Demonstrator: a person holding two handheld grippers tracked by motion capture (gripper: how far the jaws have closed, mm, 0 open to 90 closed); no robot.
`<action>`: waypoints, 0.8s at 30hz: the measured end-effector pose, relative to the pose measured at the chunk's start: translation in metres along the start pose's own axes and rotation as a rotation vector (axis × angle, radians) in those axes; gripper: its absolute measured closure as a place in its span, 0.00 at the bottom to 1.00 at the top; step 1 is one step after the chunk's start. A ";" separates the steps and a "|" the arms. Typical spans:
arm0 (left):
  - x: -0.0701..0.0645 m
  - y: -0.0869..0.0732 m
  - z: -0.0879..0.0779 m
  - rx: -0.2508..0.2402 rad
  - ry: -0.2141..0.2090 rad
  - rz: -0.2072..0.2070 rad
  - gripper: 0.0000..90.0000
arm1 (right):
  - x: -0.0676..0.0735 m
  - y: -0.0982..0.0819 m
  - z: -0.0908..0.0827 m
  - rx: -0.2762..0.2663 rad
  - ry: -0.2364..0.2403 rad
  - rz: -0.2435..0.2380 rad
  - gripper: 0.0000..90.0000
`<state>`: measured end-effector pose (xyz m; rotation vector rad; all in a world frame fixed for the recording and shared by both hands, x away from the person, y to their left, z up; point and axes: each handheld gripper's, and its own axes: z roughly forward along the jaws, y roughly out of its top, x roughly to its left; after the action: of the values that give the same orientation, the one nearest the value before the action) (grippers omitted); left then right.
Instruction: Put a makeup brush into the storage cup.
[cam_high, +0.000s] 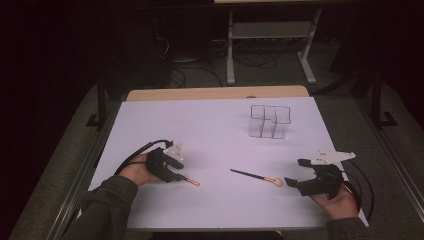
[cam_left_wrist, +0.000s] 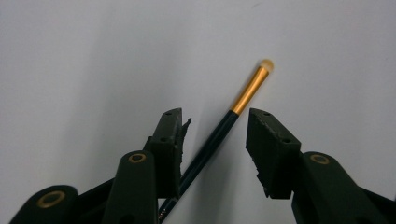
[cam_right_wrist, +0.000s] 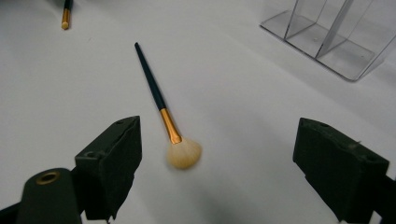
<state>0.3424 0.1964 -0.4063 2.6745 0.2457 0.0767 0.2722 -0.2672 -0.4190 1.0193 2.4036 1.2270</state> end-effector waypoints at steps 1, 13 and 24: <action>0.001 0.000 0.001 0.008 -0.002 0.003 0.64 | 0.000 0.000 0.000 0.001 0.001 0.000 0.16; 0.003 -0.001 0.011 0.054 -0.030 0.029 0.77 | 0.001 0.000 0.000 0.000 0.005 -0.002 0.16; 0.001 0.000 0.014 0.073 -0.039 0.060 0.91 | 0.002 0.000 -0.001 -0.004 0.007 -0.003 0.16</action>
<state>0.3449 0.1904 -0.4192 2.7529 0.1587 0.0355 0.2707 -0.2667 -0.4186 1.0113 2.4060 1.2364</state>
